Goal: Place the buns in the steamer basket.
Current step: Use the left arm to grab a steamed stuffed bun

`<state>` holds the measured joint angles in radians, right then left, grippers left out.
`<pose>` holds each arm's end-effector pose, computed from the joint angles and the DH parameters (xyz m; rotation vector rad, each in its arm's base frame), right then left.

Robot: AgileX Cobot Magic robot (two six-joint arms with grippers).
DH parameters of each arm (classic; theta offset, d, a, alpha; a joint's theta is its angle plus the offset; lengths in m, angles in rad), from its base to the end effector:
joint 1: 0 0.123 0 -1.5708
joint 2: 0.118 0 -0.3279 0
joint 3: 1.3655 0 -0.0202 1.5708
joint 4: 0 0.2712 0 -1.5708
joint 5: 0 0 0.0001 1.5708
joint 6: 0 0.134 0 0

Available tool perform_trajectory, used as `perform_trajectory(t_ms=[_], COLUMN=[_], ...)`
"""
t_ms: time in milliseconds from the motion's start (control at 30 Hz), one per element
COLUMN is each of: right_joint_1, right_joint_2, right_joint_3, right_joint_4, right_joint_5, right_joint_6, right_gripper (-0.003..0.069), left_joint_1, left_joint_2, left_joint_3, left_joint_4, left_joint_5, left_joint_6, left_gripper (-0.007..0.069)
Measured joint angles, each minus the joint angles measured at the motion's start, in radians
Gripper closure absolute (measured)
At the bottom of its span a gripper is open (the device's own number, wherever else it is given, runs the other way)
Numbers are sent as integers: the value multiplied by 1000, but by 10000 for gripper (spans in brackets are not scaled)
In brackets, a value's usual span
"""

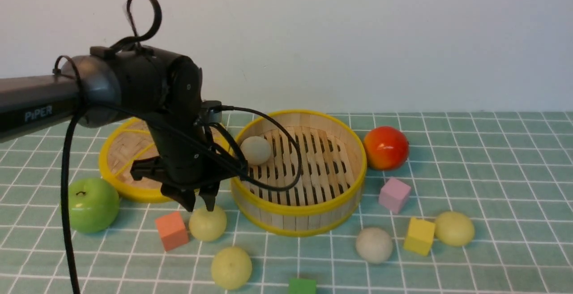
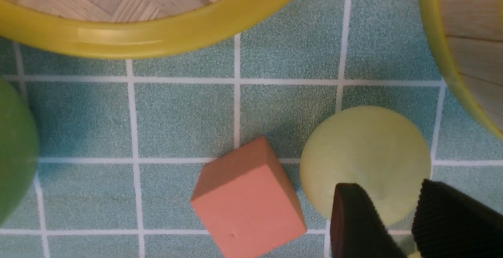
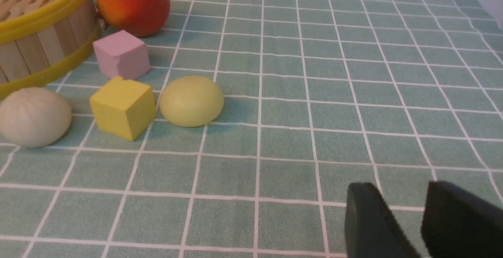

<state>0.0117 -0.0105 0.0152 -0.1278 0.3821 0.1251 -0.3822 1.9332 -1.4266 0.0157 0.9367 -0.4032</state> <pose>0.0706 -0.0056 0.1615 0.0279 1.8670 -0.0319 0.4051 -0.1610 0.1909 -0.0192 2.9361 -0.1026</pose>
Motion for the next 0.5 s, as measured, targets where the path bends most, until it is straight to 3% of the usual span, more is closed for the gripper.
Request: perform_trajectory(t_ms=[500], right_joint_1=[0], right_joint_2=[0], right_joint_3=[0], right_joint_4=[0], right_joint_5=[0], right_joint_6=[0], right_gripper=[421], left_joint_1=[0], left_joint_2=[74], left_joint_3=[-2], left_joint_4=[11], left_joint_5=[-32], left_joint_6=[6], left_gripper=[389])
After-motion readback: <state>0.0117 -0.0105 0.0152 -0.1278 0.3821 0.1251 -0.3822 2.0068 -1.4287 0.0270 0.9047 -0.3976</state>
